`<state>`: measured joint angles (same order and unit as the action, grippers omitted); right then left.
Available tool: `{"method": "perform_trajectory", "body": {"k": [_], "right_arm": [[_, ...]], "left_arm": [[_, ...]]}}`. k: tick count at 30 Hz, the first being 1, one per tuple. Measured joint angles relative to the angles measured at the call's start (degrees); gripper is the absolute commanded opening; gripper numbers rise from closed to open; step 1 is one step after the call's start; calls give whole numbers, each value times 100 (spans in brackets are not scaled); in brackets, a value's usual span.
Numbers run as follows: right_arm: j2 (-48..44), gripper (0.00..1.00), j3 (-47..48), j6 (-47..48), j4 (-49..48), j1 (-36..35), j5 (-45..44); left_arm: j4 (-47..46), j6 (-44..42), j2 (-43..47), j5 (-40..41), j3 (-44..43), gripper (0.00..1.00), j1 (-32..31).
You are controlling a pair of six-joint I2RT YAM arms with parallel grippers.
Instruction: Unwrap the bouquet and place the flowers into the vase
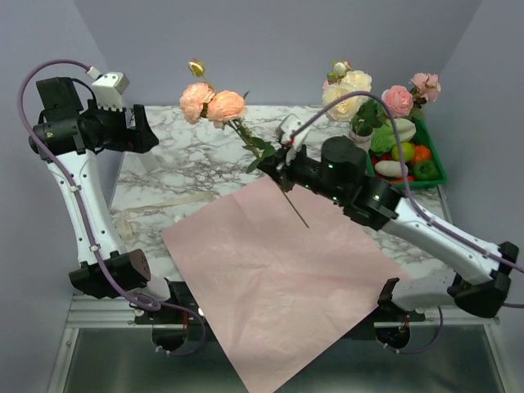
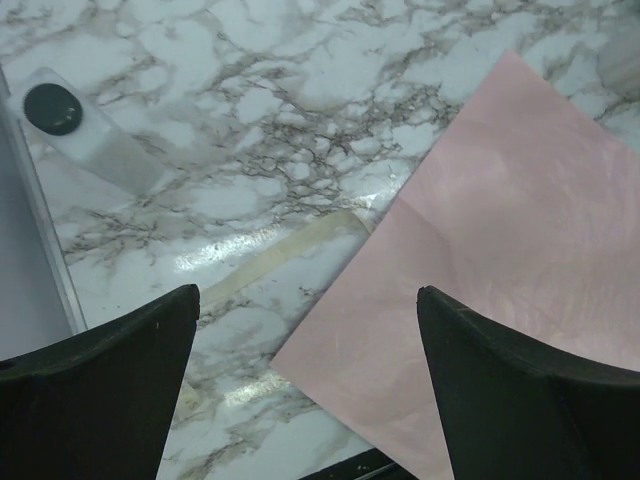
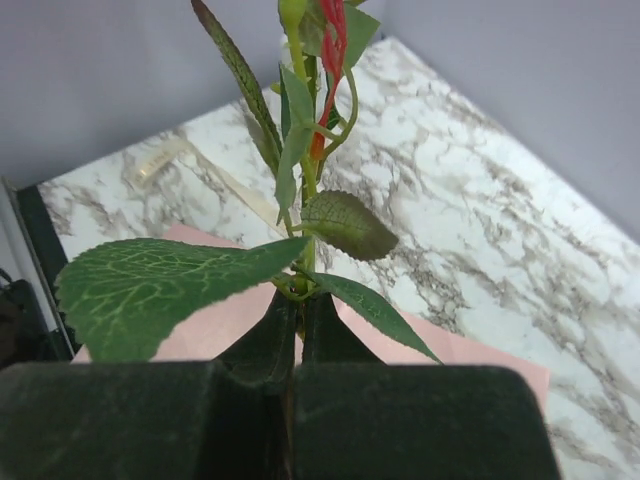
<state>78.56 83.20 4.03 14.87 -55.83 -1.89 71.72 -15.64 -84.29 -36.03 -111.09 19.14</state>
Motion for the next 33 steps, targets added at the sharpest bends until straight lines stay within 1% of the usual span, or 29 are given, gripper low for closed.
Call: {"method": "perform_trajectory", "body": {"k": [2, 4, 10, 12, 14, 16, 19, 21, 22, 24, 26, 28, 31, 33], "right_arm": [[-656, 1, -402, 170, -262, -74, 9], [-1246, 1, -649, 323, -413, -111, 9], [-2706, 1, -824, 841, -1036, -122, -118], [-3191, 1, -966, 1141, -1460, -127, -363], [-3661, 1, -1217, 1517, -2129, -146, -835], [-3932, 1, -1416, 1939, -2844, -149, -1423], [-3897, 1, -1598, 2640, -3834, -131, -2229], [-3718, 1, -1655, 2859, -4148, 9, -2481], [-3587, 1, -1655, 2898, -4247, 190, -2529], [-3268, 1, -1631, 2730, -4306, 809, -2544], [-2938, 1, -1541, 2358, -4162, 1541, -2402], [-2651, 1, -1438, 1971, -4059, 2096, -2269], [-2269, 1, -1405, 1519, -3939, 2693, -2044], [-2081, 1, -1405, 1279, -3926, 2938, -1902]], "left_arm": [[4, 0, -70, -155, -203, 99, 192], [37, 0, -94, -286, -157, 99, 212], [101, -26, -146, -614, 476, 99, 212], [125, -50, -146, -669, 632, 99, 210], [114, -63, -144, -682, 756, 99, 160], [68, -61, -122, -675, 890, 99, 66], [-37, -31, -85, -664, 1071, 99, -142], [-114, 7, -55, -660, 1152, 99, -256], [-136, 26, -48, -660, 1169, 99, -308], [-188, 50, -48, -660, 1169, 99, -341], [-234, 66, -48, -660, 1169, 99, -341], [-275, 70, -48, -660, 1174, 99, -341], [-328, 68, -48, -658, 1193, 99, -341], [-341, 63, -48, -656, 1193, 99, -341]]}}
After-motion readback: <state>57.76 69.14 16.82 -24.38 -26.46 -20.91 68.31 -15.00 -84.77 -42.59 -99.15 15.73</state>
